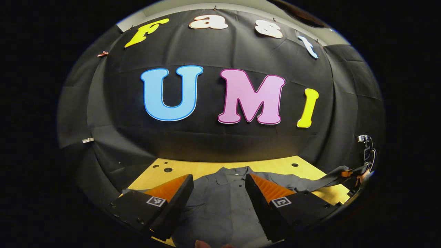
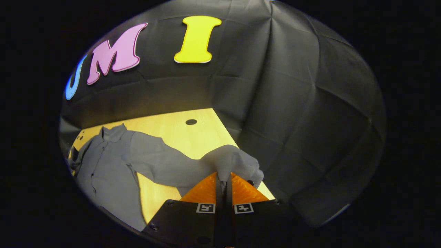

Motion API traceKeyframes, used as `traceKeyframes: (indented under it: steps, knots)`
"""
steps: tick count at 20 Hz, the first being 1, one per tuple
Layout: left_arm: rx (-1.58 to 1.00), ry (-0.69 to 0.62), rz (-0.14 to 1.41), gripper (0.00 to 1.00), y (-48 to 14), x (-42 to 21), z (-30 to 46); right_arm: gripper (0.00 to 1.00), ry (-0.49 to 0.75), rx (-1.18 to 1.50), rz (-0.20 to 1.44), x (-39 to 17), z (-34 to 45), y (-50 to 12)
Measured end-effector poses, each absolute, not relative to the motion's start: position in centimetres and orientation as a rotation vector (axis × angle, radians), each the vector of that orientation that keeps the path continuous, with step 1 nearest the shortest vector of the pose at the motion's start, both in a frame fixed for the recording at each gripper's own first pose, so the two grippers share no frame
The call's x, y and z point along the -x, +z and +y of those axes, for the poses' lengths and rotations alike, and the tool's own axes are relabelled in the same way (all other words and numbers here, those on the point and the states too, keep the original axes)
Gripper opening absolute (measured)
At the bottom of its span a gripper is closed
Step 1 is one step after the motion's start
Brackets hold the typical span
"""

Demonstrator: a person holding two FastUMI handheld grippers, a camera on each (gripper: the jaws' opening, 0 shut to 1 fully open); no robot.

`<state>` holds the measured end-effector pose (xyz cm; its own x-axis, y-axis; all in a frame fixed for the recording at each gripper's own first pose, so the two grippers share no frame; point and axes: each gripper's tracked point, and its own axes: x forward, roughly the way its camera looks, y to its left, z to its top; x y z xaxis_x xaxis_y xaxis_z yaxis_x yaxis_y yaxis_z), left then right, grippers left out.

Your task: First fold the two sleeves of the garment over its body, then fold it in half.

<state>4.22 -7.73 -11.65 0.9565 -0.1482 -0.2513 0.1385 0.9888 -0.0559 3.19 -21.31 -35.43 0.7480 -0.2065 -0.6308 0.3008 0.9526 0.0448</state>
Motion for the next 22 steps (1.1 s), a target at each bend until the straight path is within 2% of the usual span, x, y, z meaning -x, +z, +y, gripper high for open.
traceKeyframes:
  steps: [5, 13, 17, 22]
  knots:
    - [0.061, -0.171, 0.236, 0.95, -11.4, -4.9, -5.3, 0.05, -0.251, -0.170, 0.599, -2.4, -15.2, -30.0]
    - [0.090, -0.153, 0.242, 0.95, -12.6, -5.4, 0.4, 0.05, -0.092, -0.226, 0.471, -6.1, -2.1, -22.7]
    - [0.076, -0.138, 0.244, 0.95, -13.5, -5.9, 3.5, 0.05, -0.020, -0.256, 0.438, -8.9, 4.9, -21.3]
    - [0.057, -0.096, 0.250, 0.95, -15.2, -6.7, 8.2, 0.05, 0.099, -0.255, 0.454, -11.5, 14.3, -22.3]
